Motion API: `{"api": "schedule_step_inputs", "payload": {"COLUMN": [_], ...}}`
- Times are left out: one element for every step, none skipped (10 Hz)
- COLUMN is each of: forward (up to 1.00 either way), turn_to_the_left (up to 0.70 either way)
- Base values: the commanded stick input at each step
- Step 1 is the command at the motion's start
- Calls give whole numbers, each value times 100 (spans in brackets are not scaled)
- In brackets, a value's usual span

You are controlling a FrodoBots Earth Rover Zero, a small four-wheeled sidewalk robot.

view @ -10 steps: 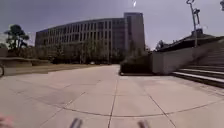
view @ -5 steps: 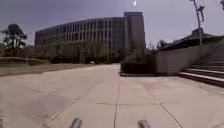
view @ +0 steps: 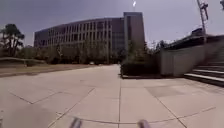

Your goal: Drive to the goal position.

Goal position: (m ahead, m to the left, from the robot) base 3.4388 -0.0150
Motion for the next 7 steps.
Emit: {"api": "schedule_step_inputs", "payload": {"forward": [100, 100, 100, 100, 100, 100, 100], "turn_to_the_left": [0, 0, 0, 0, 0, 0, 0]}}
